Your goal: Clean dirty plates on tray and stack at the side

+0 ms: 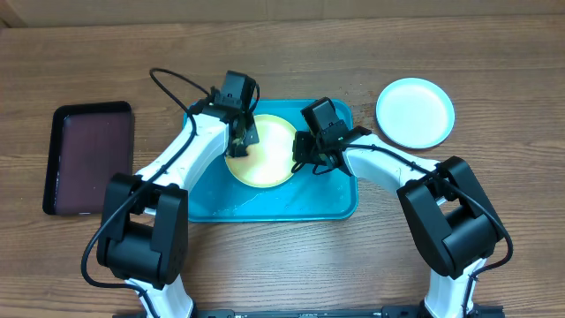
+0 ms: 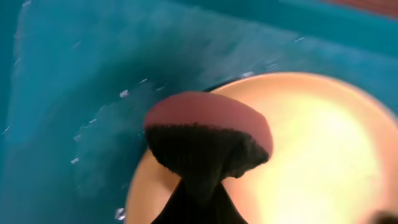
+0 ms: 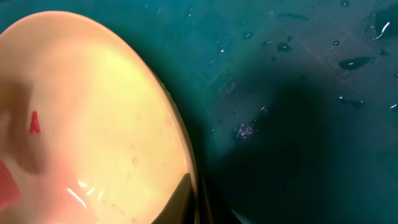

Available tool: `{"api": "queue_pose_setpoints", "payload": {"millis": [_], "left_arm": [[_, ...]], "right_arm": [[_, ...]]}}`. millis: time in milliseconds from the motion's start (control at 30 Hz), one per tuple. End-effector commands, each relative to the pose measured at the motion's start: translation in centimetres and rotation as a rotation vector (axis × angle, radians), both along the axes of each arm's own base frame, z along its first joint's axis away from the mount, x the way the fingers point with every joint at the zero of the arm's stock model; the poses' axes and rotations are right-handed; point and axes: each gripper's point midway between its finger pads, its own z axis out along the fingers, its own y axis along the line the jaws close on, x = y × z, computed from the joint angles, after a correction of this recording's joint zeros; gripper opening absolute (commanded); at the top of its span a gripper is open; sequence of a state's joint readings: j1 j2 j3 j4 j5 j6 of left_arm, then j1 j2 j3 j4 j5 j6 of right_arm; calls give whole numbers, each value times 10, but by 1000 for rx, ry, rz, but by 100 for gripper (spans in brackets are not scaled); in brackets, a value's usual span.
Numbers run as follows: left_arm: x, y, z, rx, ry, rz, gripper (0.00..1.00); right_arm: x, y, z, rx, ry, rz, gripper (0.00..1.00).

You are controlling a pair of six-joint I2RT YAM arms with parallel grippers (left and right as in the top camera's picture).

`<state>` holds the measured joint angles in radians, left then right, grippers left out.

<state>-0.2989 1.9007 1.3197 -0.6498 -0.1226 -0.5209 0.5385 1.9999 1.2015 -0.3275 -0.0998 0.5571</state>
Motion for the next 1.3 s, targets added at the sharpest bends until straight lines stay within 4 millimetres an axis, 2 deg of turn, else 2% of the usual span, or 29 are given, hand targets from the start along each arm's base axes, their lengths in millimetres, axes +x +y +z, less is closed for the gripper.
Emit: {"api": "queue_pose_setpoints", "payload": {"millis": [0, 67, 200, 333, 433, 633, 733, 833, 900, 1000, 1067, 1267], "left_arm": [[7, -25, -1, -120, 3, -59, 4], [6, -36, -8, -165, 21, -81, 4], [-8, -50, -36, -228, 119, -101, 4], [-24, -46, -64, -214, 225, -75, 4], [-34, -32, -77, -168, 281, -46, 4], [-39, 19, -72, 29, 316, 39, 4], [-36, 42, -57, 114, 329, 76, 4], [-28, 50, -41, 130, 326, 96, 4], [-21, 46, -35, 106, 308, 95, 5], [-10, 17, -33, -33, 281, 60, 4], [-8, -17, -36, -165, 270, 5, 4], [-10, -50, -39, -182, 241, -70, 4]], "right_arm": [[-3, -18, -17, -77, 18, -36, 5], [-3, -18, -17, -77, 18, -36, 5], [-4, -18, -17, -79, 21, -35, 5], [-4, -18, -17, -79, 21, -35, 5], [-4, -18, -17, -79, 22, -35, 5], [-4, -18, -17, -79, 21, -35, 5], [-4, -18, -17, -79, 21, -36, 5], [-4, -18, -17, -79, 20, -36, 5], [-4, -18, -17, -79, 20, -36, 5], [-4, -18, -17, -79, 20, -35, 5], [-4, -18, -17, -79, 22, -35, 5], [-5, -17, -17, -71, 26, -30, 4]]}}
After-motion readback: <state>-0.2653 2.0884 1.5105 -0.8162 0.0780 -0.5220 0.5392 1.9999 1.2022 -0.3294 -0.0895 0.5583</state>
